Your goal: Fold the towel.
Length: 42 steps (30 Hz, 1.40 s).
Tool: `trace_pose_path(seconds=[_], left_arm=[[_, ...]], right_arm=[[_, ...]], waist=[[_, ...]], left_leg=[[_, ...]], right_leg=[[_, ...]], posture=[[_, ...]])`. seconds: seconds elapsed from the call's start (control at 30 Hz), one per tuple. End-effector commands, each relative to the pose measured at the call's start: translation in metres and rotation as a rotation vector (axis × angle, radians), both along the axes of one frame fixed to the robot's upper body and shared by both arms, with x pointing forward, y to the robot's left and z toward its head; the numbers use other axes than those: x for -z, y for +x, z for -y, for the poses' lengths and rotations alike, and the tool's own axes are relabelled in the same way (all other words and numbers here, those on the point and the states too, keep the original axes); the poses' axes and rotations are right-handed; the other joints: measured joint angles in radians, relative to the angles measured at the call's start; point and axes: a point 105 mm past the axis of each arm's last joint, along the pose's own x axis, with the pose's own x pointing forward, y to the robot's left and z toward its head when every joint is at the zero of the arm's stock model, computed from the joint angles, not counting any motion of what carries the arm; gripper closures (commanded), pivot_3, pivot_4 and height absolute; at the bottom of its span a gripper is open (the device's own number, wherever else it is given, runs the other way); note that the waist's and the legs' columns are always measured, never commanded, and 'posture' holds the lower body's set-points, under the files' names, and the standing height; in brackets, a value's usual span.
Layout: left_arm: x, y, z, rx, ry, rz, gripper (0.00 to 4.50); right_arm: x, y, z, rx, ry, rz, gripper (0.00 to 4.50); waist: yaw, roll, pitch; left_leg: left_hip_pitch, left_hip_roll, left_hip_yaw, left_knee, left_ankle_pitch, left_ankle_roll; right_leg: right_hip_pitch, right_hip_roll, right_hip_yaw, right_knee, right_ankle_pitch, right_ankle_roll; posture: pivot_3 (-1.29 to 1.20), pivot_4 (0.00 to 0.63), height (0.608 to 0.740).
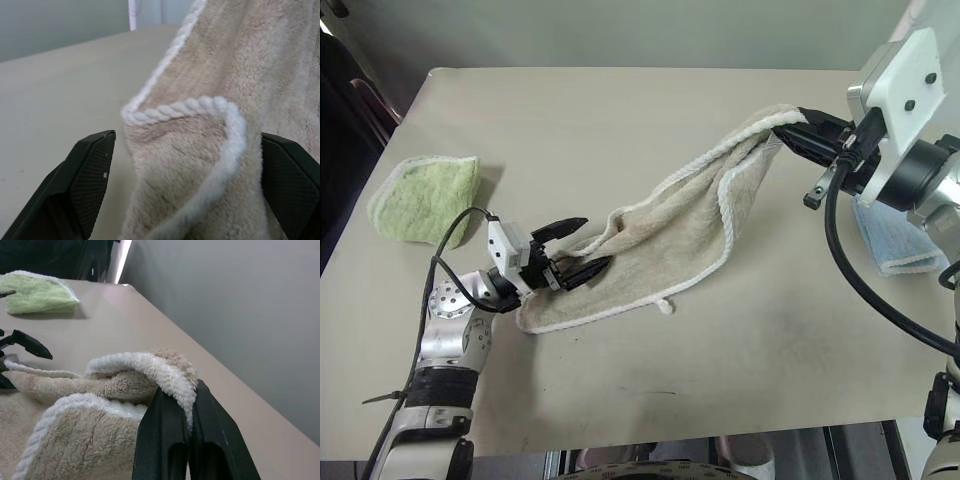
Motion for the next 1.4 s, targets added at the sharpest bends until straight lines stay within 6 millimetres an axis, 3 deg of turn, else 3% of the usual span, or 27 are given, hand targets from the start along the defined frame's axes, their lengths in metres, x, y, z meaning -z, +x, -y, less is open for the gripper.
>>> trace_pose_path(seconds=[0.03, 0.4, 0.57, 0.9, 1.23, 1.4], left_arm=[[-0.005, -0.003, 0.004, 0.041, -0.023, -0.004, 0.00], [-0.018, 0.012, 0.008, 0.069, -0.022, 0.089, 0.00], [-0.014, 0.013, 0.012, 0.089, 0.003, 0.098, 0.00], [-0.023, 0.026, 0.005, 0.041, -0.028, 0.073, 0.00], [-0.008, 0.021, 0.004, 0.086, 0.024, -0.008, 0.00], [-0.016, 0.031, -0.007, 0.027, -0.028, -0.053, 0.00]], right_arm=[[-0.012, -0.009, 0.005, 0.011, -0.014, 0.067, 4.48], [-0.004, -0.013, 0.005, 0.012, -0.040, 0.044, 4.48], [-0.003, -0.014, 0.005, 0.015, -0.046, 0.040, 4.48], [-0.001, -0.016, 0.005, 0.020, -0.056, 0.035, 4.48], [0.001, -0.018, 0.004, 0.019, -0.062, 0.031, 4.48], [0.001, -0.019, 0.004, 0.017, -0.061, 0.029, 4.48]], waist=[[0.000, 0.000, 0.000], [0.002, 0.000, 0.000], [0.002, 0.000, 0.000], [0.003, 0.000, 0.000], [0.002, 0.000, 0.000], [0.002, 0.000, 0.000]], left_leg=[[0.000, 0.000, 0.000, 0.000, 0.000, 0.000], [0.000, 0.000, 0.000, 0.001, 0.001, 0.001], [0.000, 0.000, 0.000, 0.001, 0.000, 0.001], [0.000, 0.000, 0.000, 0.002, 0.001, 0.001], [-0.001, 0.000, 0.000, 0.002, 0.001, 0.001], [-0.001, 0.000, 0.000, 0.002, 0.001, 0.001]], right_leg=[[0.000, 0.000, 0.000, 0.000, 0.000, 0.000], [0.000, 0.000, 0.000, 0.001, 0.001, 0.001], [0.000, 0.000, 0.000, 0.000, 0.001, 0.001], [0.000, 0.000, 0.000, 0.000, 0.001, 0.002], [0.000, 0.000, 0.000, 0.000, 0.001, 0.003], [0.000, 0.000, 0.000, 0.000, 0.001, 0.003]], posture=[[0.00, 0.150, 0.740], [0.00, 0.150, 0.740], [0.00, 0.150, 0.740], [0.00, 0.150, 0.740], [0.00, 0.150, 0.740], [0.00, 0.150, 0.740]])
